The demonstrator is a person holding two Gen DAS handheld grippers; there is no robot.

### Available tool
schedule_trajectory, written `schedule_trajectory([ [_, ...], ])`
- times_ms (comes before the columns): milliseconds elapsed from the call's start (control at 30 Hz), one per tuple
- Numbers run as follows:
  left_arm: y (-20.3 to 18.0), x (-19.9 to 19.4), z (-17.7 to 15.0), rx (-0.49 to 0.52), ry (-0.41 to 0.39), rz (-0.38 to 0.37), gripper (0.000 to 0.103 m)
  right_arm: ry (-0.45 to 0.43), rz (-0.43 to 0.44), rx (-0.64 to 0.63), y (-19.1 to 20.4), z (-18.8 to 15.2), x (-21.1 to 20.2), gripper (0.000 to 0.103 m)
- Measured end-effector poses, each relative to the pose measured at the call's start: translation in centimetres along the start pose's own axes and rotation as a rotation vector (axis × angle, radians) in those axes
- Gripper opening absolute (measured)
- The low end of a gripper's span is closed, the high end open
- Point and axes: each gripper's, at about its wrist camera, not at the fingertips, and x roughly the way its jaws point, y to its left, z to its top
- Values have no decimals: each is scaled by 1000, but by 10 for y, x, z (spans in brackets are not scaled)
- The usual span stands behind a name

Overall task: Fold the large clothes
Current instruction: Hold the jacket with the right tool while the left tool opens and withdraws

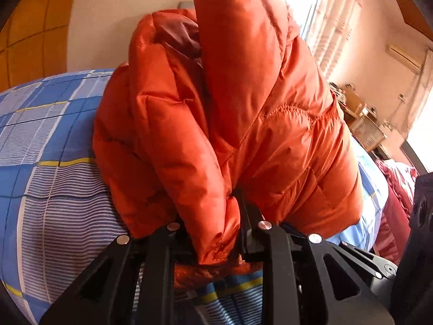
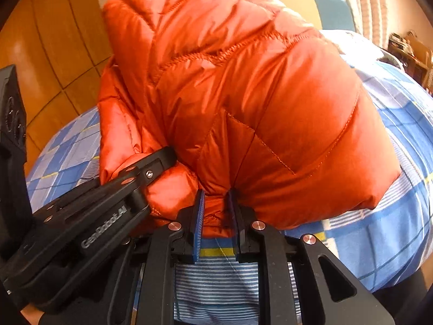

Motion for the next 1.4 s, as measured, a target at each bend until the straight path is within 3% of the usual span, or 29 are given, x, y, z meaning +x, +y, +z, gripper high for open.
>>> schedule_trajectory([
  [200,7,6,12,110,50,-38,21,4,-23,36,13,-3,5,17],
  [333,10,6,19,167,66,-64,21,54,0,39,14,3,-3,17],
  [467,2,6,16,282,61,-48,21,81,6,92,3,14,-20,17],
  [800,3,1,5,281,33,-58,21,48,27,203,-7,42,-30,17],
  [1400,7,-3,5,431,54,-121,21,0,30,286,-9,84,-28,17],
])
